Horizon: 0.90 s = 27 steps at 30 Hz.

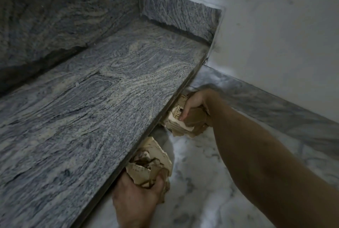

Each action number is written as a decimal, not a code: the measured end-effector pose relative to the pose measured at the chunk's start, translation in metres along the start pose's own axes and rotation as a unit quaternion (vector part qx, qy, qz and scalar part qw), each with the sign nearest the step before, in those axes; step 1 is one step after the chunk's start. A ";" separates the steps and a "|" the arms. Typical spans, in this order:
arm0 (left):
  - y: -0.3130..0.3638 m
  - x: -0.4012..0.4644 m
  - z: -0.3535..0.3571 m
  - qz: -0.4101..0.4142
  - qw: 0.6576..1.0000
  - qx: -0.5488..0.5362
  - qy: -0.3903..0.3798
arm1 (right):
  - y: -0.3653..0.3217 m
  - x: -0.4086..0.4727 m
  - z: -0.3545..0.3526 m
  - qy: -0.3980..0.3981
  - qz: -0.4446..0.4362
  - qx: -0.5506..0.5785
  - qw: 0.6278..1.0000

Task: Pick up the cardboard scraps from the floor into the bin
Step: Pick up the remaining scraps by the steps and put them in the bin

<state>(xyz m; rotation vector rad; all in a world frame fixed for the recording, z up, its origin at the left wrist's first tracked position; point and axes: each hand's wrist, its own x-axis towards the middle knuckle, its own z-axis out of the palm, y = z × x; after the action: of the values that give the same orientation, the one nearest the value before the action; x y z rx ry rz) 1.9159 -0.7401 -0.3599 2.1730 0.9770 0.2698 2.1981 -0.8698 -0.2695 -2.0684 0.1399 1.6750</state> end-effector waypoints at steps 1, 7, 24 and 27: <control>-0.001 0.001 0.001 0.001 1.000 0.001 0.001 | -0.001 0.000 0.001 -0.004 0.001 0.000 1.000; 0.004 0.001 0.003 0.014 1.000 0.001 0.005 | 0.018 -0.006 0.020 0.055 -0.045 0.085 0.994; 0.021 -0.025 -0.027 -0.023 0.967 -0.192 -0.167 | 0.162 -0.058 0.188 0.258 -0.260 0.456 0.811; 0.049 -0.080 -0.054 -0.033 0.937 -0.235 -0.258 | 0.206 -0.121 0.216 0.228 -0.228 0.522 0.790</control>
<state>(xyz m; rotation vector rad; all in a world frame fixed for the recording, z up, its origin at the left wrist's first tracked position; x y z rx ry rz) 1.8641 -0.7911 -0.2794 1.6420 0.6037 -0.0957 1.8991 -0.9873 -0.2467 -1.3841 0.5341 0.5110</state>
